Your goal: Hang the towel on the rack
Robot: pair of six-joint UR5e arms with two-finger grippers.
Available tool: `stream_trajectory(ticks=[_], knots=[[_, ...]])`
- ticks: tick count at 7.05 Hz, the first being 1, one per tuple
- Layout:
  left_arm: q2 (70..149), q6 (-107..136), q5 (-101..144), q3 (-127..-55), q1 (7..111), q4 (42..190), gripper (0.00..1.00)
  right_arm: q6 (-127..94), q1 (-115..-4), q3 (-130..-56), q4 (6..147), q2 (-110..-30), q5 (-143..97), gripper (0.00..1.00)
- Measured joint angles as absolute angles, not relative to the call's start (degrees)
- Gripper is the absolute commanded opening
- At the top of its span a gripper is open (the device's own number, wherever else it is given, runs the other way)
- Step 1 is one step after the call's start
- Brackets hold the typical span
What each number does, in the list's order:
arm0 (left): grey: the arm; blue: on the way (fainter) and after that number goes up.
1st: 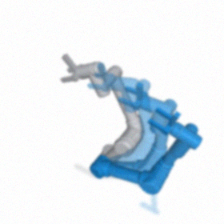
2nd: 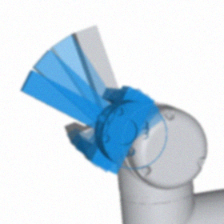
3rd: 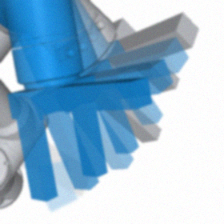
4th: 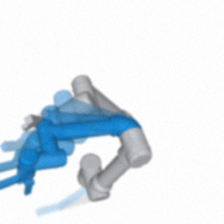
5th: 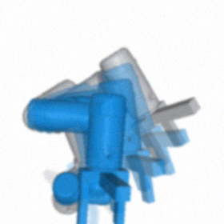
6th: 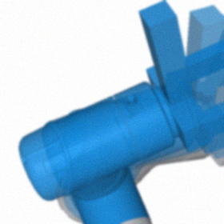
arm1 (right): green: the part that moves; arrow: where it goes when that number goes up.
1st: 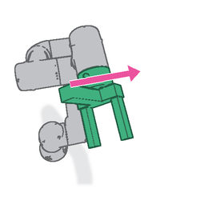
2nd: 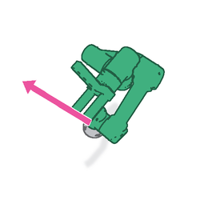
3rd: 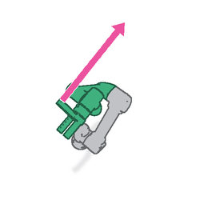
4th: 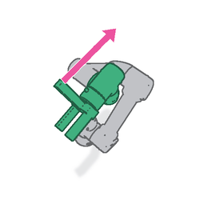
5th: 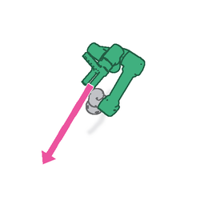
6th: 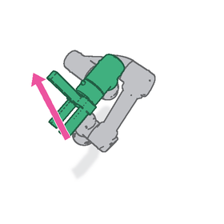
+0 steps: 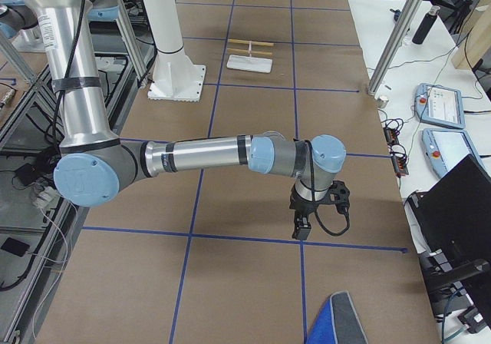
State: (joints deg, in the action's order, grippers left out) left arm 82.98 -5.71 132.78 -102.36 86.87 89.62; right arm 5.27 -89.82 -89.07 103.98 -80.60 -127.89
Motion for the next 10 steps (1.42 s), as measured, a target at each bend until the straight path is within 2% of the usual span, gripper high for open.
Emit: stream_trajectory(ticks=[4,6,8,10], knots=[[83.27,-5.67,132.62,-104.14,86.85,91.32,0.98,5.43,-89.48,-90.73,103.85,-80.12,-127.92,1.00],[84.48,-5.32,132.77,-106.06,86.91,93.54,0.98,5.43,-88.19,-93.11,97.34,-80.02,-127.35,1.00],[86.06,-5.02,132.81,-104.65,86.87,104.09,0.98,5.25,-87.82,-89.03,82.27,-80.36,-124.24,1.00],[87.84,-3.62,133.09,-101.31,86.84,113.07,0.98,6.01,-87.60,-80.61,71.20,-80.57,-123.36,1.00]])
